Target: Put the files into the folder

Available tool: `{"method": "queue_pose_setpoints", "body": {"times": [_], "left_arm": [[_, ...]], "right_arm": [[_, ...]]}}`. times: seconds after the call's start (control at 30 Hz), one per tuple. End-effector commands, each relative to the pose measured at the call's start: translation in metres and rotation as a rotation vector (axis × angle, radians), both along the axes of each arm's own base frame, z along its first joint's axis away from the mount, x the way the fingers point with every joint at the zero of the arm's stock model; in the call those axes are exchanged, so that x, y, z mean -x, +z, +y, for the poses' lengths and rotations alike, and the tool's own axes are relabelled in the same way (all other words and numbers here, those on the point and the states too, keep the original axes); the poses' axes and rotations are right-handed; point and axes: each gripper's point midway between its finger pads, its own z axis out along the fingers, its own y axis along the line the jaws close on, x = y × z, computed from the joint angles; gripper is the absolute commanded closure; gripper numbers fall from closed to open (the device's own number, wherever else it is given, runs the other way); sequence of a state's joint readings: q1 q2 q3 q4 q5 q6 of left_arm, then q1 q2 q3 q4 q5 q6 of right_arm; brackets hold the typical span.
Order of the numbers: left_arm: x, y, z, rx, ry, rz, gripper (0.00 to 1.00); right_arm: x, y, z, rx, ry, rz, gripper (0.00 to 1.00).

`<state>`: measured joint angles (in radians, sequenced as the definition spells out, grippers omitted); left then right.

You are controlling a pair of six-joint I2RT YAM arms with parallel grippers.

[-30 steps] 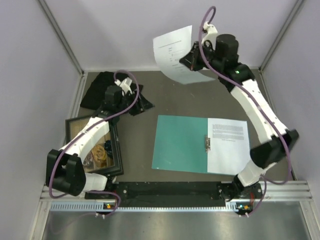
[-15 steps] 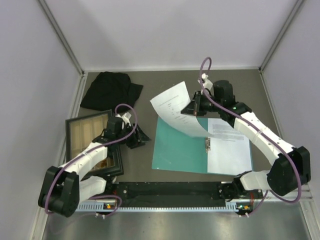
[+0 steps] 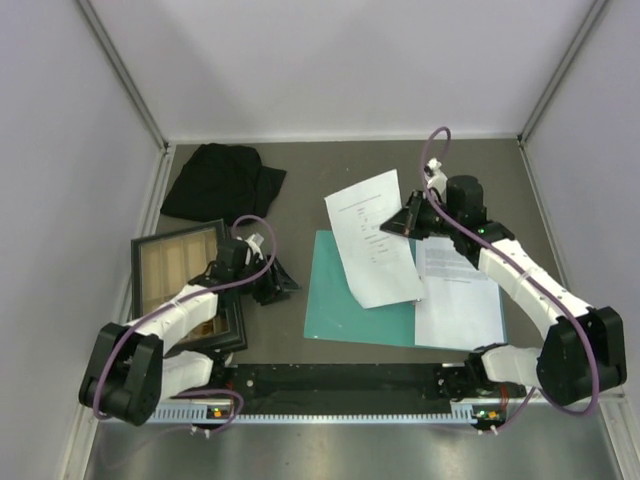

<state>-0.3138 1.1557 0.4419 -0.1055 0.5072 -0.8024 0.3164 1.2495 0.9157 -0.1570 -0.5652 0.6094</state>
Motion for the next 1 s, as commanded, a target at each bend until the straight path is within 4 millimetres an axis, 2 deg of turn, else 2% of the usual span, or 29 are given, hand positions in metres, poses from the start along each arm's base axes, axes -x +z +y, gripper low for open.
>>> {"method": "queue_pose_setpoints", "body": {"times": [0.0,0.2,0.5,0.63,0.8,0.97], "left_arm": [[0.004,-0.002,-0.005,0.02,-0.029,-0.003,0.47],[0.017,-0.012,-0.01,0.02,-0.077,0.043,0.5],[0.023,-0.019,-0.01,0.004,-0.073,0.057,0.5],[0.023,-0.022,-0.015,0.01,-0.085,0.068,0.5],[0.024,-0.023,-0.02,0.012,-0.1,0.067,0.5],[0.026,-0.025,-0.02,0.007,-0.106,0.067,0.5]], "right_arm": [[-0.008,-0.011,-0.013,0.043,-0.034,-0.105,1.0],[-0.012,-0.028,-0.009,0.033,-0.002,-0.124,1.0],[-0.033,-0.035,-0.038,0.231,-0.108,-0.176,1.0],[-0.041,-0.04,-0.032,0.225,-0.069,-0.178,1.0],[-0.05,-0.033,-0.023,0.2,-0.038,-0.206,1.0],[-0.052,-0.043,-0.023,0.232,0.006,-0.212,1.0]]}}
